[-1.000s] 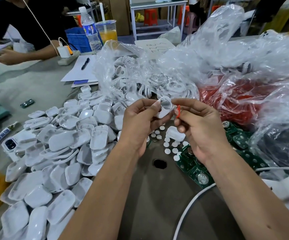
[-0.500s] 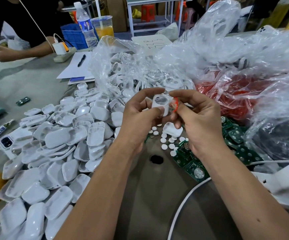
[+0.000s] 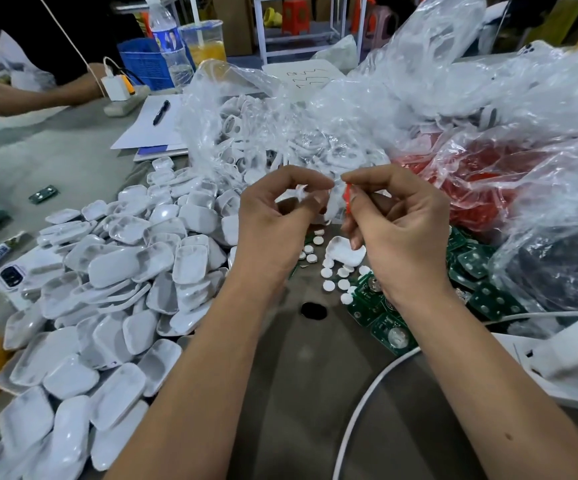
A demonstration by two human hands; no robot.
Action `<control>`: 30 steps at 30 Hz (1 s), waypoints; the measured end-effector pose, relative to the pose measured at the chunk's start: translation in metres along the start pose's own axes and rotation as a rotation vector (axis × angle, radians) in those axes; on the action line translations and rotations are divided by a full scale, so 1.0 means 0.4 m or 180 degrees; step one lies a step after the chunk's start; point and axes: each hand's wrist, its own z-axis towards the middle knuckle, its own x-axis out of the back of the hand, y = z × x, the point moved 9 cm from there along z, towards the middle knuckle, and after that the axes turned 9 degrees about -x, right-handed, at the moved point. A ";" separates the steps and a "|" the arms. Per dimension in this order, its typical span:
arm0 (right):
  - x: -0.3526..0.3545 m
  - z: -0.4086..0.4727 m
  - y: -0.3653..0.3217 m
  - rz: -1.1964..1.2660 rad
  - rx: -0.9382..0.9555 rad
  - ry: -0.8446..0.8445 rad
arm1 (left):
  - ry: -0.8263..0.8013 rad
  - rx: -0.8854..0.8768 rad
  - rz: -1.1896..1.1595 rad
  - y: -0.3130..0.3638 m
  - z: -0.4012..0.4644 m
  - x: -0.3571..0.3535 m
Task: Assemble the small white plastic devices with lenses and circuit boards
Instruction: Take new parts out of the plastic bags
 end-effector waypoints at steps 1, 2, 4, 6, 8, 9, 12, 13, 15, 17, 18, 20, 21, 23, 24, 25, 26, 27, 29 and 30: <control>0.002 -0.001 -0.001 -0.0033 0.0010 0.0034 | -0.0044 -0.0082 0.0042 0.008 -0.001 -0.004; 0.005 -0.001 0.000 -0.0057 0.0008 0.0070 | -0.0093 -0.0140 0.0070 0.013 -0.002 -0.009; 0.010 0.000 0.002 -0.0088 -0.0003 0.0124 | -0.0162 -0.0201 0.0103 0.019 -0.006 -0.016; 0.013 0.001 0.004 -0.0108 -0.0002 0.0149 | -0.0178 -0.0220 0.0120 0.021 -0.008 -0.019; 0.013 0.000 0.004 -0.0133 0.0004 0.0160 | -0.0169 -0.0212 0.0116 0.021 -0.009 -0.020; 0.013 0.000 0.005 -0.0142 0.0005 0.0167 | -0.0160 -0.0206 0.0124 0.020 -0.009 -0.019; 0.017 0.002 0.007 -0.0158 0.0006 0.0208 | -0.0185 -0.0207 0.0168 0.019 -0.010 -0.022; 0.017 0.003 0.007 -0.0165 0.0011 0.0213 | -0.0199 -0.0207 0.0173 0.018 -0.010 -0.023; 0.015 0.002 0.008 -0.0169 0.0019 0.0194 | -0.0197 -0.0202 0.0182 0.017 -0.009 -0.021; 0.013 0.001 0.008 -0.0155 0.0024 0.0170 | -0.0190 -0.0208 0.0162 0.015 -0.009 -0.020; 0.012 0.001 0.008 -0.0154 0.0022 0.0167 | -0.0193 -0.0211 0.0146 0.015 -0.009 -0.020; 0.013 0.001 0.011 -0.0161 -0.0011 0.0165 | -0.0226 -0.0194 0.0125 0.013 -0.008 -0.021; 0.013 0.002 0.013 -0.0157 -0.0043 0.0159 | -0.0258 -0.0171 0.0128 0.011 -0.008 -0.023; 0.013 0.003 0.020 -0.0149 -0.0118 0.0138 | -0.0322 -0.0121 0.0139 0.008 -0.008 -0.025; 0.013 0.003 0.023 -0.0157 -0.0147 0.0129 | -0.0339 -0.0101 0.0141 0.005 -0.008 -0.025; 0.013 0.004 0.025 -0.0174 -0.0168 0.0122 | -0.0349 -0.0080 0.0140 0.003 -0.008 -0.024; 0.013 0.004 0.027 -0.0196 -0.0187 0.0114 | -0.0356 -0.0055 0.0128 0.001 -0.008 -0.023; 0.012 0.004 0.028 -0.0213 -0.0206 0.0101 | -0.0361 -0.0033 0.0112 -0.001 -0.008 -0.023; 0.009 0.005 0.033 -0.0211 -0.0258 0.0070 | -0.0351 -0.0009 0.0101 -0.004 -0.009 -0.023; 0.009 0.007 0.037 -0.0201 -0.0308 0.0070 | -0.0341 0.0013 0.0072 -0.007 -0.010 -0.023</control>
